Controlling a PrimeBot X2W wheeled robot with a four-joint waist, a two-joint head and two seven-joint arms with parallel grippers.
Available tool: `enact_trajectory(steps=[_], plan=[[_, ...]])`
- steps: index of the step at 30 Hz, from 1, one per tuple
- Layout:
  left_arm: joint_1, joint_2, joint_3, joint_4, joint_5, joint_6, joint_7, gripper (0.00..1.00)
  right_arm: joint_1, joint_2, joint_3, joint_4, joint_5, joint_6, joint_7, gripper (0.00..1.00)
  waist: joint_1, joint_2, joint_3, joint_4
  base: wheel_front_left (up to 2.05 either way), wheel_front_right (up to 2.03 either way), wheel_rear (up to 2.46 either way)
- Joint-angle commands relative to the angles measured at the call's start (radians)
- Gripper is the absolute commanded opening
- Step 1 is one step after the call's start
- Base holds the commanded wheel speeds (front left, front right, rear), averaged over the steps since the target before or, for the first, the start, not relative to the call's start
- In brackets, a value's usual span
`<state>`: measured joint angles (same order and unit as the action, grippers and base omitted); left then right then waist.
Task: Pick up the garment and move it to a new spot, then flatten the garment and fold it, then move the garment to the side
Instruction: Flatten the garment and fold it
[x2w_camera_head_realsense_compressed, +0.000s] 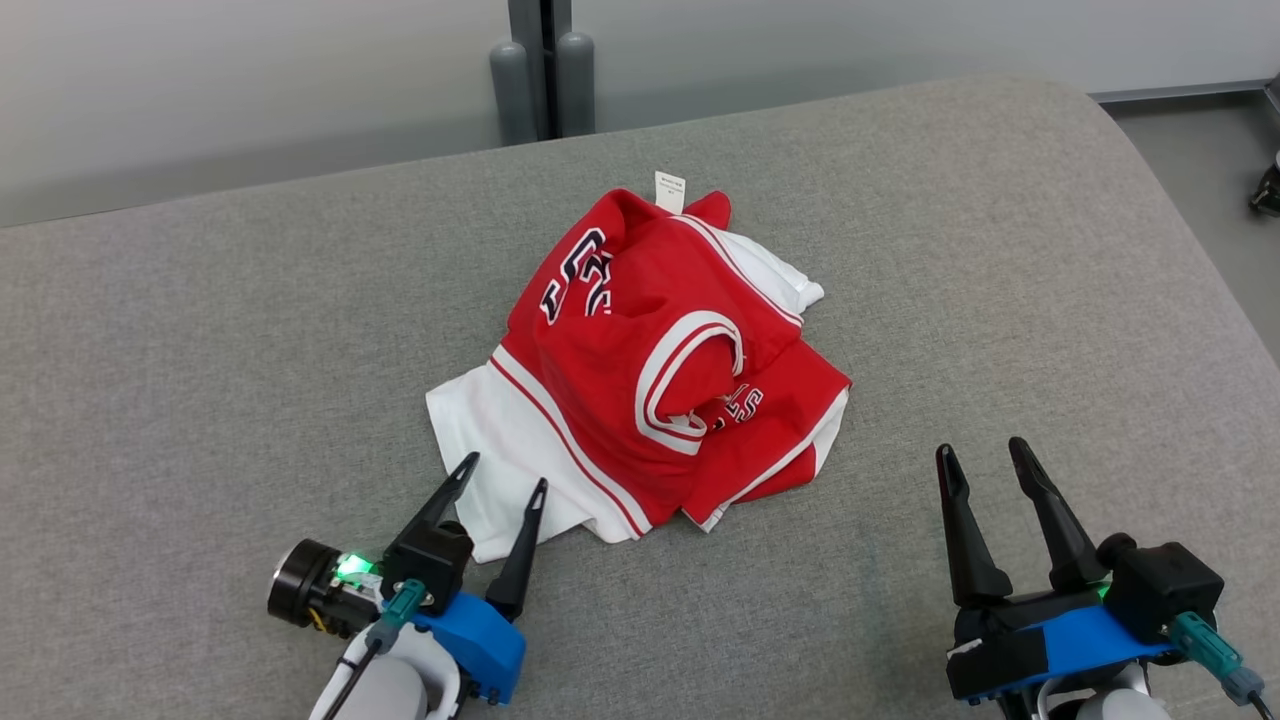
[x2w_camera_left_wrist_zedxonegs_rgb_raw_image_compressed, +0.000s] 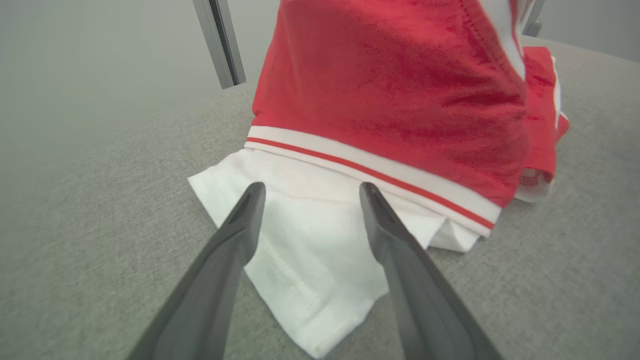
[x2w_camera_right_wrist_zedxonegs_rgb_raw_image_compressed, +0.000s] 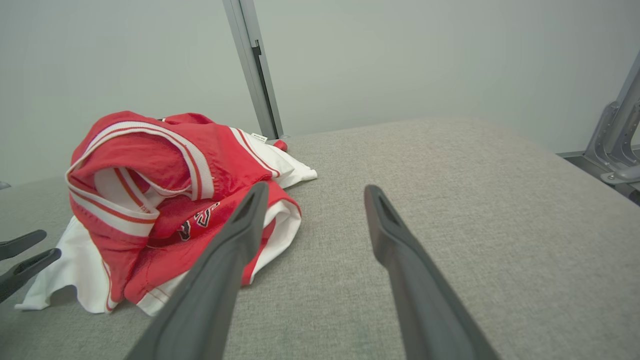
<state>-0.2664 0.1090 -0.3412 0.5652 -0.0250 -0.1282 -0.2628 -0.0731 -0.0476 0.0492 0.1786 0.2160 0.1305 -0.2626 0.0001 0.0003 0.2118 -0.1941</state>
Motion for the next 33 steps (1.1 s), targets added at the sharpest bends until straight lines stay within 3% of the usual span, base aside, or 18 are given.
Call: enact_trajectory(steps=[1, 11, 20, 33], plan=[[-0.024, 0.003, 0.003, 0.004, 0.001, 0.006, -0.003, 1.00, -0.009, -0.005, -0.001, 0.000, 0.005, 0.000, -0.004, 1.00, -0.0001, -0.0003, 0.001, -0.001, 0.00, 0.00, 0.00], [-0.051, -0.001, 0.041, 0.139, -0.031, 0.037, -0.003, 1.00, -0.017, -0.005, 0.001, 0.007, 0.003, 0.000, -0.003, 1.00, -0.0001, -0.0003, 0.006, -0.015, 0.00, 0.00, 0.00], [-0.060, -0.012, 0.058, 0.244, -0.074, 0.024, 0.000, 1.00, -0.014, -0.005, 0.008, 0.014, 0.010, 0.000, -0.004, 1.00, -0.0001, -0.0003, -0.006, -0.016, 0.00, 0.00, 0.00], [-0.153, -0.054, -0.053, 0.331, -0.153, -0.005, 0.000, 1.00, -0.027, -0.005, 0.010, 0.017, 0.017, 0.000, -0.004, 1.00, -0.0001, -0.0003, 0.013, -0.031, 0.00, 0.00, 0.00]])
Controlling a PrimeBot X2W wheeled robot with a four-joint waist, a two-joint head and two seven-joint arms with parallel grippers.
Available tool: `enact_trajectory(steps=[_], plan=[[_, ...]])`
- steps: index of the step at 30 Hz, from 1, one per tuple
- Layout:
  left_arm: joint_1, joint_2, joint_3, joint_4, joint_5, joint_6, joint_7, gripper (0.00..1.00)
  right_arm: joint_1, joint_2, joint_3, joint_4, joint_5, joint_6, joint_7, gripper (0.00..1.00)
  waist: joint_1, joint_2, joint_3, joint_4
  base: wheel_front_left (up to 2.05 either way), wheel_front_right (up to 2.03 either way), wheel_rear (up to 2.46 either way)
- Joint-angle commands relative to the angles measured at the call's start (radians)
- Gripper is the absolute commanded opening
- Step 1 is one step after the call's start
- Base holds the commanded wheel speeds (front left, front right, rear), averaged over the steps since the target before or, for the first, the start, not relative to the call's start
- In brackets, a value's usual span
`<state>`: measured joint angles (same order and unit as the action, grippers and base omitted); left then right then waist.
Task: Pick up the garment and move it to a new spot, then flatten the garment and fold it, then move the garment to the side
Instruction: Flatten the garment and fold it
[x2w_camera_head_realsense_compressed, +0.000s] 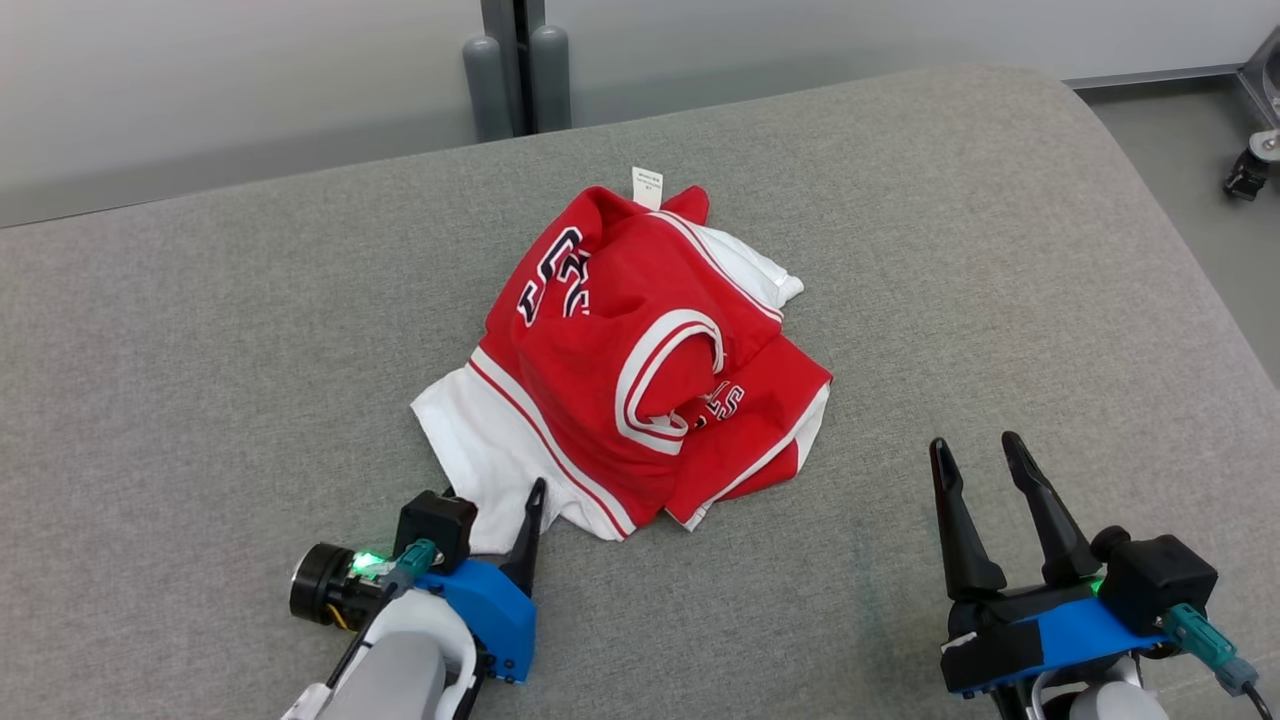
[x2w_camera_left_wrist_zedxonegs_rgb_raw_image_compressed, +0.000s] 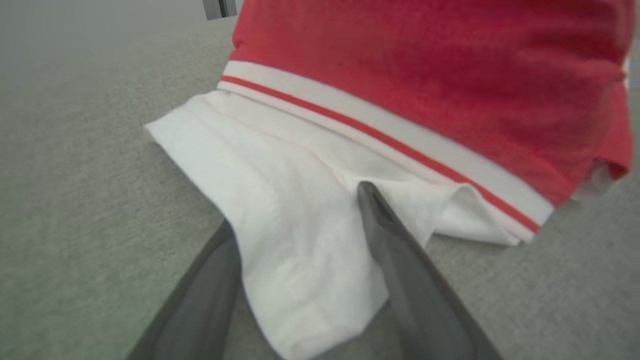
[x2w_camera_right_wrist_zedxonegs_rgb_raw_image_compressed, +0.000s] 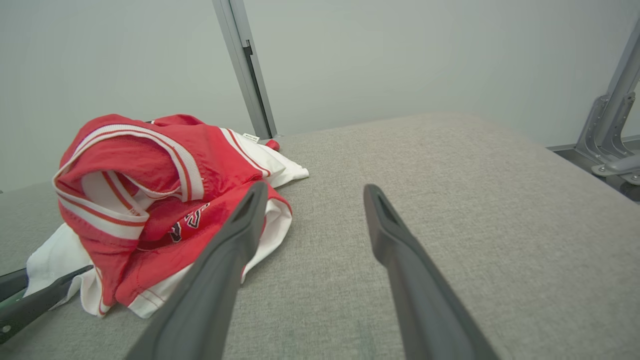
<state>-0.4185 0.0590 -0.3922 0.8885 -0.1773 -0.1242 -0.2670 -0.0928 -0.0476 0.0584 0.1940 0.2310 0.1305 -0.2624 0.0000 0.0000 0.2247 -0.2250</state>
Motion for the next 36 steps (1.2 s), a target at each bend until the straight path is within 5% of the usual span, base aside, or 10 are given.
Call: enact_trajectory(steps=[1, 3, 4, 6, 21, 36], plan=[[-0.007, -0.006, -0.017, 0.012, -0.010, -0.009, 0.005, 1.00, -0.009, -0.005, 0.002, 0.002, 0.004, 0.000, -0.004, 1.00, 0.0000, 0.0000, 0.000, -0.002, 0.00, 0.00, 0.00], [-0.015, -0.007, -0.053, 0.024, -0.030, -0.010, 0.005, 1.00, -0.008, -0.005, 0.004, 0.001, 0.008, 0.000, -0.004, 1.00, 0.0000, 0.0000, 0.002, -0.006, 0.00, 0.00, 0.00], [-0.020, -0.008, -0.072, 0.030, -0.044, -0.010, 0.005, 0.81, -0.009, -0.005, 0.003, 0.001, 0.010, 0.000, -0.004, 1.00, 0.0000, 0.0000, 0.003, -0.007, 0.00, 0.00, 0.00], [-0.033, -0.010, -0.114, 0.033, -0.069, -0.010, 0.005, 0.00, -0.010, -0.005, 0.003, 0.001, 0.012, 0.000, -0.004, 1.00, 0.0000, 0.0000, 0.004, -0.009, 0.00, 0.00, 0.00], [-0.232, 0.019, -0.141, -0.269, -0.149, -0.006, 0.001, 0.00, 0.000, -0.005, 0.007, 0.010, 0.032, 0.000, -0.004, 1.00, 0.0000, 0.0000, -0.040, 0.005, 0.00, 0.00, 0.00], [-0.821, 0.065, -0.209, -0.310, -0.209, -0.006, 0.001, 0.00, 0.012, -0.005, 0.017, 0.021, 0.077, 0.000, -0.004, 1.00, 0.0000, 0.0000, -0.052, -0.098, 0.00, 0.00, 0.00]])
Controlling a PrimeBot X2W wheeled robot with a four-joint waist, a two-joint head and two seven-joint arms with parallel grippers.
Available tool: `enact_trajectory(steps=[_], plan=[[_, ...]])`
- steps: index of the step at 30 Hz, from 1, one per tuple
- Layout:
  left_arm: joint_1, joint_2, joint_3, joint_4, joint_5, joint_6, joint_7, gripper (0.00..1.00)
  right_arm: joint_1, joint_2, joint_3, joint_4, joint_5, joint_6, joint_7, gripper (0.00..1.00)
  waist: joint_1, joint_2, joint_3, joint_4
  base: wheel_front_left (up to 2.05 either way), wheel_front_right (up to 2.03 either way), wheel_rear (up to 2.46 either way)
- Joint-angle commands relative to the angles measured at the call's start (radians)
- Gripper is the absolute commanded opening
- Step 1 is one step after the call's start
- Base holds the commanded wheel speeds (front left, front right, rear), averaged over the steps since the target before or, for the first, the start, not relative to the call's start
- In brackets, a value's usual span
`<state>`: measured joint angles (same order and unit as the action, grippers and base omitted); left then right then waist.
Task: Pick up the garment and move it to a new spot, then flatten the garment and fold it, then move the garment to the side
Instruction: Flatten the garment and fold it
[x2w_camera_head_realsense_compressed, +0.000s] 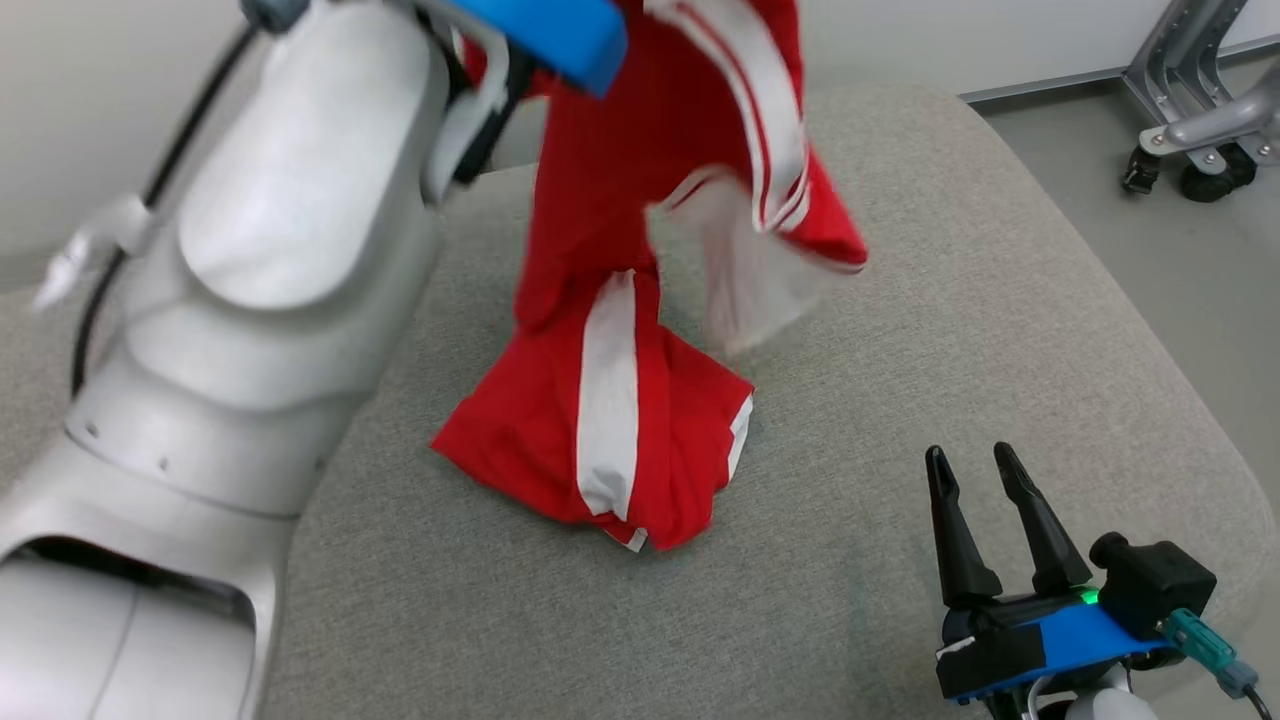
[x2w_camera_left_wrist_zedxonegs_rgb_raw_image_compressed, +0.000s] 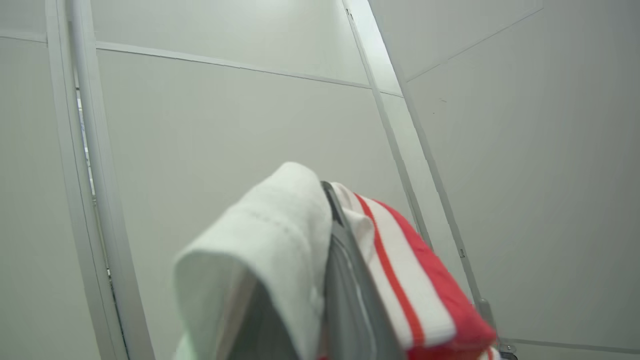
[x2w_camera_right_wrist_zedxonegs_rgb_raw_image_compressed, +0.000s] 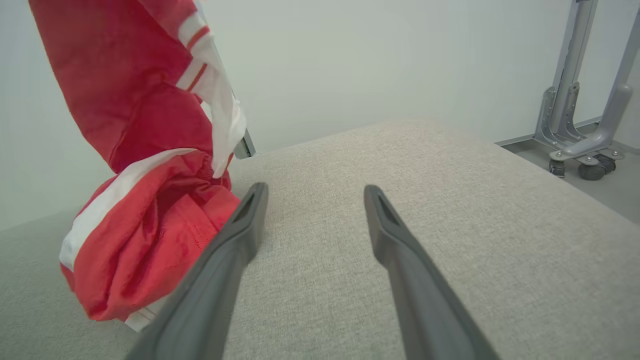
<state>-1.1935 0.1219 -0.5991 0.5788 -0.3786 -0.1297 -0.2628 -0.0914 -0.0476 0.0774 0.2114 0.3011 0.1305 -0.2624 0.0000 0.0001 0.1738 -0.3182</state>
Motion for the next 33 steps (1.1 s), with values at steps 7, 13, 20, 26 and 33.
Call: enact_trajectory(steps=[7, 13, 20, 26, 33], plan=[[-0.183, 0.010, 0.027, -0.011, -0.040, 0.000, -0.003, 0.00, 0.015, -0.005, -0.006, 0.005, 0.010, 0.000, -0.004, 1.00, 0.0000, -0.0001, -0.006, 0.000, 0.00, 0.00, 0.00], [-0.177, 0.042, 0.050, -0.040, -0.035, 0.000, -0.003, 0.00, 0.014, -0.005, -0.007, -0.002, 0.003, 0.000, -0.004, 1.00, 0.0000, -0.0001, -0.017, 0.039, 0.00, 0.00, 0.00], [-0.108, 0.094, 0.074, -0.088, -0.033, 0.002, -0.003, 0.00, 0.031, -0.006, -0.017, -0.020, -0.026, 0.000, -0.004, 1.00, 0.0000, -0.0001, -0.030, 0.140, 0.00, 0.00, 0.00], [-0.030, 0.128, 0.098, -0.115, -0.045, 0.015, -0.003, 0.00, 0.047, -0.005, -0.016, -0.029, -0.041, 0.000, -0.004, 1.00, 0.0000, -0.0001, -0.043, 0.283, 0.00, 0.00, 0.00], [0.054, 0.162, 0.127, -0.114, -0.065, 0.028, -0.003, 0.00, 0.059, -0.005, -0.024, -0.035, -0.064, 0.000, -0.003, 1.00, 0.0000, -0.0001, -0.060, 0.474, 0.00, 0.00, 0.00]])
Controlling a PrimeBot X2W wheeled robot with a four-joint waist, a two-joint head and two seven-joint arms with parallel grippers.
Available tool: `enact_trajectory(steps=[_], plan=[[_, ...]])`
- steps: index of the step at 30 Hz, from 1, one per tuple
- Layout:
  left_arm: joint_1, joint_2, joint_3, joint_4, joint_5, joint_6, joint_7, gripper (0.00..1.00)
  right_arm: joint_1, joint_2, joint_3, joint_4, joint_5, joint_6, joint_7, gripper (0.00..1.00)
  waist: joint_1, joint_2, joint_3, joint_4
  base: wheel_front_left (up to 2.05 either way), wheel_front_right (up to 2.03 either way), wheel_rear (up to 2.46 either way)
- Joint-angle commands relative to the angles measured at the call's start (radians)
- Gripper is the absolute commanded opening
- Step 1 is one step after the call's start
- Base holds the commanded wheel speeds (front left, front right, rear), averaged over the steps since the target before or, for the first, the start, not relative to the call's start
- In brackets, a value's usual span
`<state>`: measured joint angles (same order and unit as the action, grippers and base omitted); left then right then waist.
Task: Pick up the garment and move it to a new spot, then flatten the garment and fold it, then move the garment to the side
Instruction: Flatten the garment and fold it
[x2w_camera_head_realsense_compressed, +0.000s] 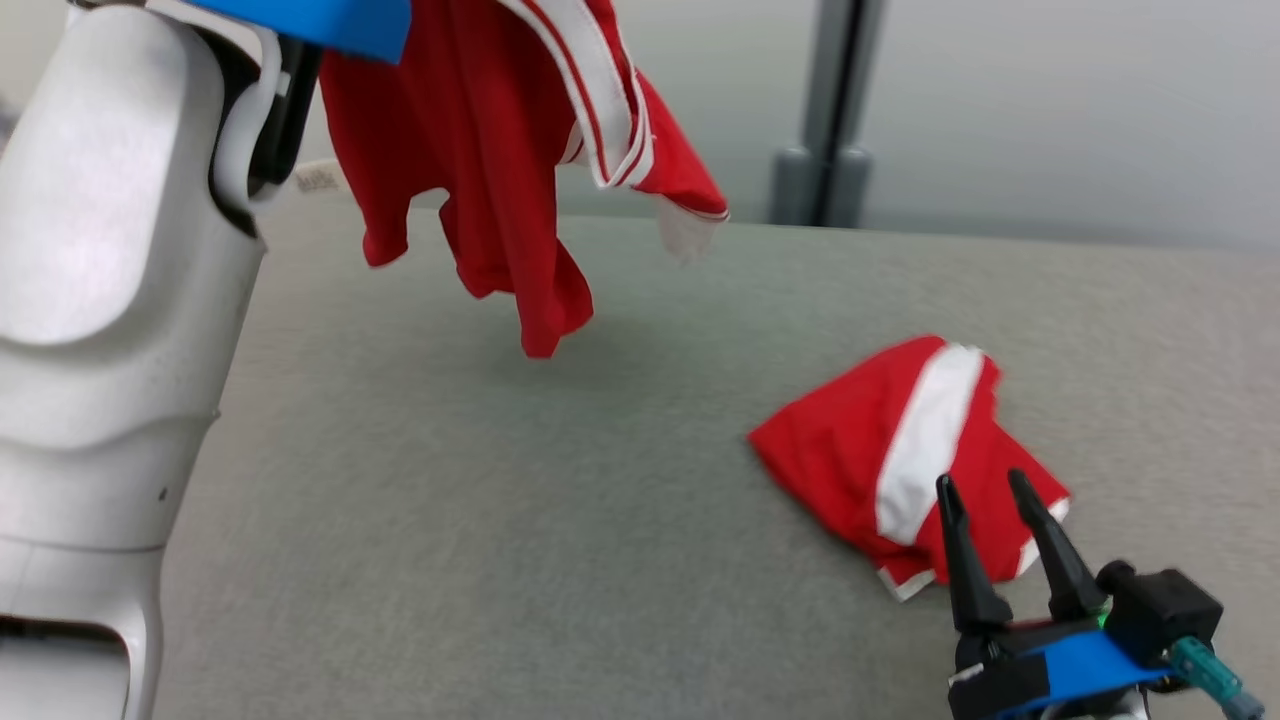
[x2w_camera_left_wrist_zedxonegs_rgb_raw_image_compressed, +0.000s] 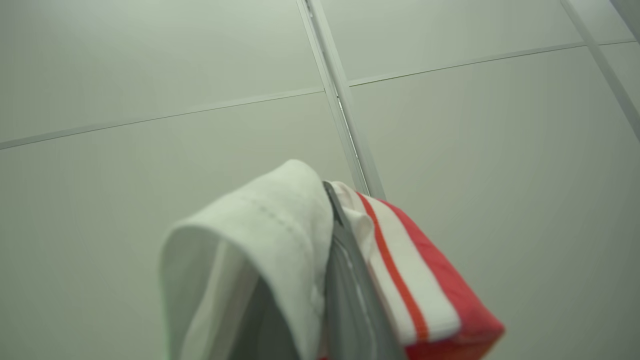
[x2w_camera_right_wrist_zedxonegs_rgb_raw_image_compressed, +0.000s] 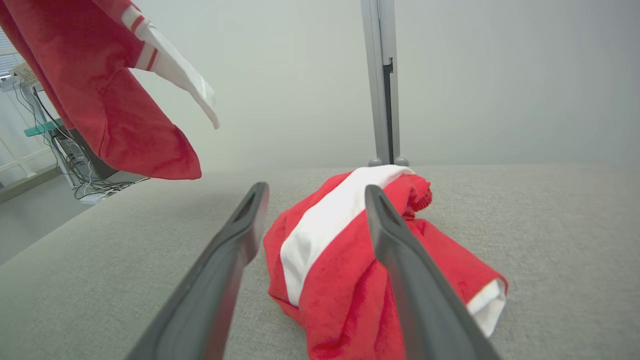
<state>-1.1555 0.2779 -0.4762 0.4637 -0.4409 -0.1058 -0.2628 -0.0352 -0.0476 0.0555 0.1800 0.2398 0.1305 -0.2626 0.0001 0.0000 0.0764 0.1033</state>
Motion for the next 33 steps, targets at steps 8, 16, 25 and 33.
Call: enact_trajectory(steps=[8, 16, 25, 33], plan=[[0.086, 0.035, 0.024, 0.028, -0.016, 0.013, -0.003, 0.00, 0.000, -0.005, -0.008, -0.010, -0.032, 0.000, -0.004, 1.00, -0.0001, 0.0000, 0.035, 0.245, 0.00, 0.00, 0.00], [0.141, 0.074, 0.056, 0.060, -0.021, 0.021, -0.003, 0.00, -0.008, -0.005, 0.008, -0.010, -0.046, 0.000, -0.003, 1.00, -0.0001, 0.0000, 0.045, 0.355, 0.00, 0.00, 0.00], [0.186, 0.112, 0.106, 0.071, -0.021, 0.032, -0.003, 0.00, -0.010, -0.005, 0.023, -0.016, -0.061, 0.000, -0.003, 1.00, -0.0001, 0.0000, 0.058, 0.382, 0.00, 0.00, 0.00], [0.141, 0.152, 0.157, 0.086, 0.002, 0.036, -0.003, 0.00, -0.034, -0.010, 0.037, -0.054, -0.100, 0.000, -0.004, 1.00, -0.0001, 0.0000, 0.113, 0.323, 0.00, 0.00, 0.00]])
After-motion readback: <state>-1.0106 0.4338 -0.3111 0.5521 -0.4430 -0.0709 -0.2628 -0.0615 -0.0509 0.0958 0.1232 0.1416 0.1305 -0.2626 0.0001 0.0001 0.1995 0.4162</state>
